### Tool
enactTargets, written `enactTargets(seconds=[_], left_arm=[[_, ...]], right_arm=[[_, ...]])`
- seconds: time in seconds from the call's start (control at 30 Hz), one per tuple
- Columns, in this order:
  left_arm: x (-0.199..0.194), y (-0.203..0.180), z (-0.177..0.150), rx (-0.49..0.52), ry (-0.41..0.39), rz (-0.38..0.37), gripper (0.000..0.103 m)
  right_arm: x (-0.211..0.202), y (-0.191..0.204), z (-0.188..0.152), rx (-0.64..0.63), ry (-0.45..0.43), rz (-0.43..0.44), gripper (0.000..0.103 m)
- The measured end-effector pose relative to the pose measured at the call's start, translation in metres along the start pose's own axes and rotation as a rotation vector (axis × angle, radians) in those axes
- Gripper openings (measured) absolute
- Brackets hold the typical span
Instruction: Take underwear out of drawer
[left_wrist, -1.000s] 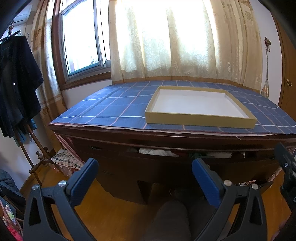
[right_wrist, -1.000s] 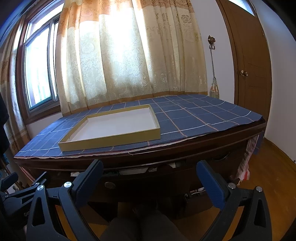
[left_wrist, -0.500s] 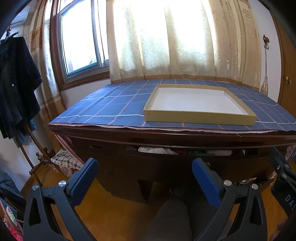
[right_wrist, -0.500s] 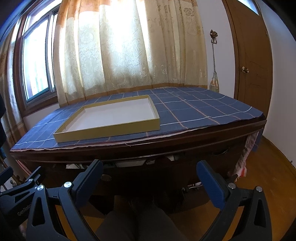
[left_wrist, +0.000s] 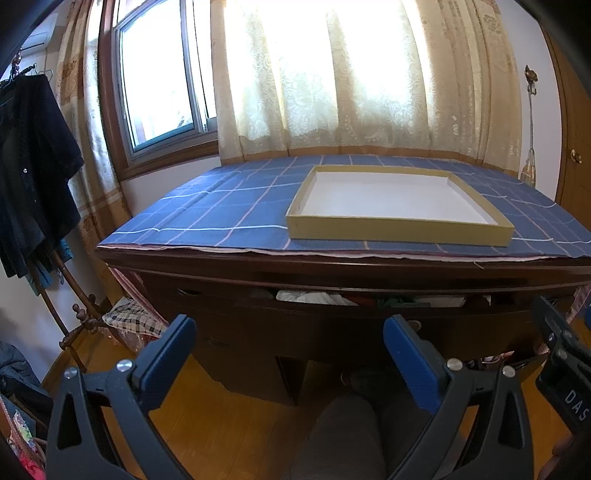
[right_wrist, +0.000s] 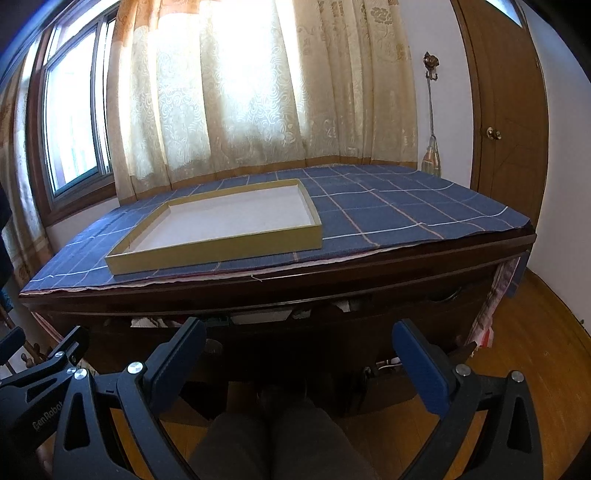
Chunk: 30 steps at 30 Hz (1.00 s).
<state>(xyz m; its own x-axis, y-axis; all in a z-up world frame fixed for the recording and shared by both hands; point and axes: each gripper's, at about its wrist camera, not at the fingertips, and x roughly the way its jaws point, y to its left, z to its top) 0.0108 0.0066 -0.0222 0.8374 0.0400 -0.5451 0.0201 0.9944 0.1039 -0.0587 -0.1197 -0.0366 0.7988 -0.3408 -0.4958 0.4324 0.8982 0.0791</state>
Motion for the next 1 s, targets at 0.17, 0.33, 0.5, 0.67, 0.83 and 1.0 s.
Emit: enactTargets(seconds=[0.17,0.33,0.5,0.67,0.83,1.0], left_arm=[[-0.001,0.000,0.000,0.009,-0.002,0.000,0.103],[0.000,0.001,0.000,0.008,-0.004,0.006,0.103],[0.006,0.003,-0.001,0.004,0.011,0.016,0.103],[0.010,0.007,-0.002,-0.006,0.016,0.022,0.103],[0.018,0.009,-0.003,0.003,0.008,0.040,0.103],[0.030,0.010,-0.006,0.013,0.016,0.027,0.103]], right_arm=[[0.003,0.000,-0.001,0.000,0.013,0.003,0.102],[0.003,0.000,-0.001,-0.001,0.010,0.004,0.102],[0.005,-0.002,-0.001,0.008,0.013,0.002,0.102],[0.004,-0.005,-0.001,0.017,-0.005,-0.003,0.102],[0.004,-0.012,0.003,0.039,-0.067,0.013,0.102],[0.007,-0.019,0.004,0.040,-0.137,0.019,0.102]])
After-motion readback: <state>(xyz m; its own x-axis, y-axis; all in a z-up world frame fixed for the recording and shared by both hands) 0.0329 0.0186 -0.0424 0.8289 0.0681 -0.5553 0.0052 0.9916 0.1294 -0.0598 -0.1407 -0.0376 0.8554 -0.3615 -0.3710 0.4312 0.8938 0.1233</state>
